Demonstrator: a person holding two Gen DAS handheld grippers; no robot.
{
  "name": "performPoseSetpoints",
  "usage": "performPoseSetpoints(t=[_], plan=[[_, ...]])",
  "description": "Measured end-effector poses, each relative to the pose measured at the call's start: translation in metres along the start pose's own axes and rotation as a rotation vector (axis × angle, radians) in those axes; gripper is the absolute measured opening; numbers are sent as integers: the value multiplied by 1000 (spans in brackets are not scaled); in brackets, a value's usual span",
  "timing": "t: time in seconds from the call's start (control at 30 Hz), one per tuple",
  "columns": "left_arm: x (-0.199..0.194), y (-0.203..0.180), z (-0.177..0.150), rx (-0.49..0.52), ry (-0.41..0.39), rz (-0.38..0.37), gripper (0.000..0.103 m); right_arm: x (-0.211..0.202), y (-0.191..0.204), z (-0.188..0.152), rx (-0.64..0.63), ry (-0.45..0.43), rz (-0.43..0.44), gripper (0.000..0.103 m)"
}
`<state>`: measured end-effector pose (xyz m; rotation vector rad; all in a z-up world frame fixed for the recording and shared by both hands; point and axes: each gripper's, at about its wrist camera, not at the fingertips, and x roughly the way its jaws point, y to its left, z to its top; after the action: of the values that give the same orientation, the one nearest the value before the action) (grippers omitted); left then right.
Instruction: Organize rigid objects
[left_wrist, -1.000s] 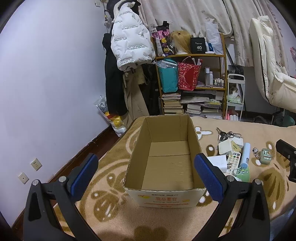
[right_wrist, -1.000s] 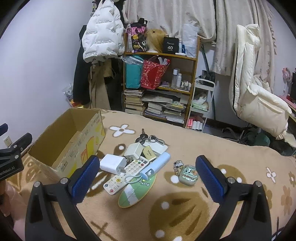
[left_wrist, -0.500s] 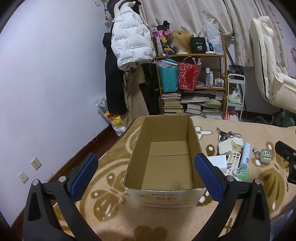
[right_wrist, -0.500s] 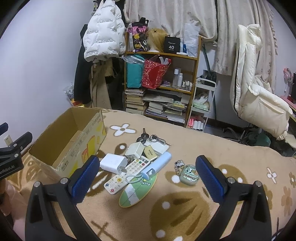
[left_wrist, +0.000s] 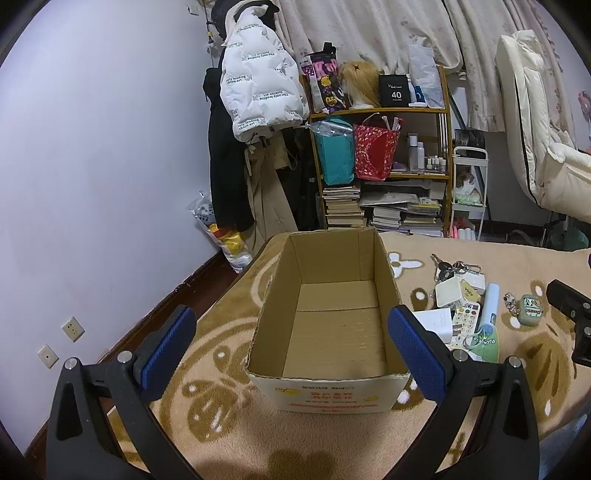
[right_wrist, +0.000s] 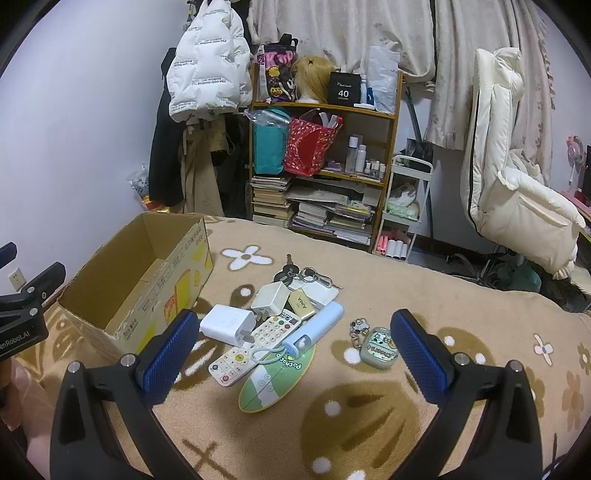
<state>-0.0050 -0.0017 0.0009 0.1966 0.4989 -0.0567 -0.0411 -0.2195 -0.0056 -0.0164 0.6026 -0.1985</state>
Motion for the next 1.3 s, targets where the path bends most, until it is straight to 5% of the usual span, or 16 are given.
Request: performPoseSetpoints(t=[1.3], plan=[[1,-1,-4,11,7,-13,103,2,1,-6,-1,10,-3,103]])
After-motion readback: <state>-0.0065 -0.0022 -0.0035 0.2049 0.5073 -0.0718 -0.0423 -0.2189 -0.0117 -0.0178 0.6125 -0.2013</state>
